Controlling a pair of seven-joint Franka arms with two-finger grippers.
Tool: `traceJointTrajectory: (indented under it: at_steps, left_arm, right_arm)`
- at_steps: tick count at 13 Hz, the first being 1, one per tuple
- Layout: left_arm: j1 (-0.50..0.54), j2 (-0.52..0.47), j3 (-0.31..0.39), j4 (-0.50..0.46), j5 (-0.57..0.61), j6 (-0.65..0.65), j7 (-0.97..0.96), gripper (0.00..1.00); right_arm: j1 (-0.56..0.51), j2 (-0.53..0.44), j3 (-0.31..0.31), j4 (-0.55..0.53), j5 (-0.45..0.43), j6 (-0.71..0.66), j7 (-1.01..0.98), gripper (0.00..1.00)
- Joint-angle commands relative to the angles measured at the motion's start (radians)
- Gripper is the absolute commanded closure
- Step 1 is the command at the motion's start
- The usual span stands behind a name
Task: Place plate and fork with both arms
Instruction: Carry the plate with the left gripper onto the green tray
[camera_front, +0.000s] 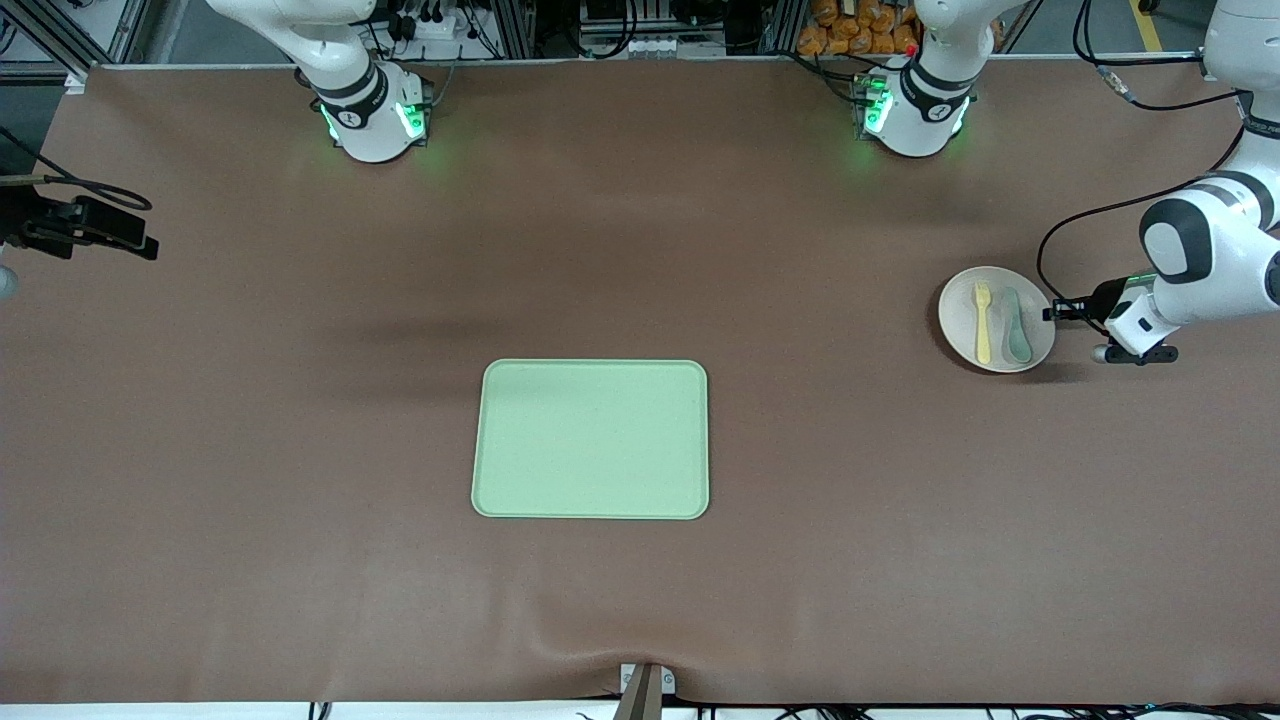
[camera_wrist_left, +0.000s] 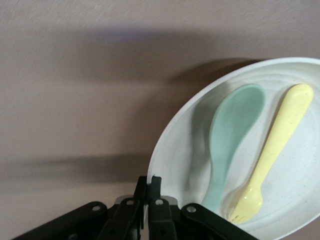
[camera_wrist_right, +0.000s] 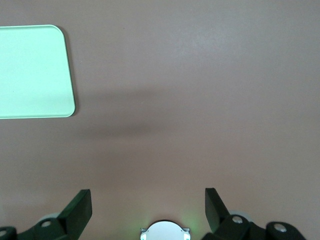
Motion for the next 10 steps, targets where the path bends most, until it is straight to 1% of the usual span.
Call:
traceJointTrajectory:
  at_steps: [1,3,6,8,10]
  left_arm:
    - [0.009,0.011,-0.052,0.038,-0.023,0.000,0.008,1.00]
    - [0.011,0.012,-0.095,0.094,-0.032,-0.051,0.005,1.00]
    - [-0.031,0.041,-0.136,0.196,-0.121,-0.130,-0.042,1.00]
    - [-0.077,0.064,-0.141,0.263,-0.144,-0.192,-0.102,1.00]
    - [-0.146,0.081,-0.142,0.324,-0.187,-0.216,-0.171,1.00]
  right_arm:
    - [0.002,0.002,-0.004,0.009,0.012,0.003,0.007,0.00]
    - [-0.002,0.002,-0.004,0.011,0.012,0.005,0.006,0.00]
    - [-0.005,0.002,-0.004,0.012,0.013,0.016,0.007,0.00]
    - [-0.006,0.002,-0.004,0.012,0.013,0.016,0.006,0.00]
    - [-0.006,0.002,-0.004,0.012,0.012,0.019,0.006,0.00]
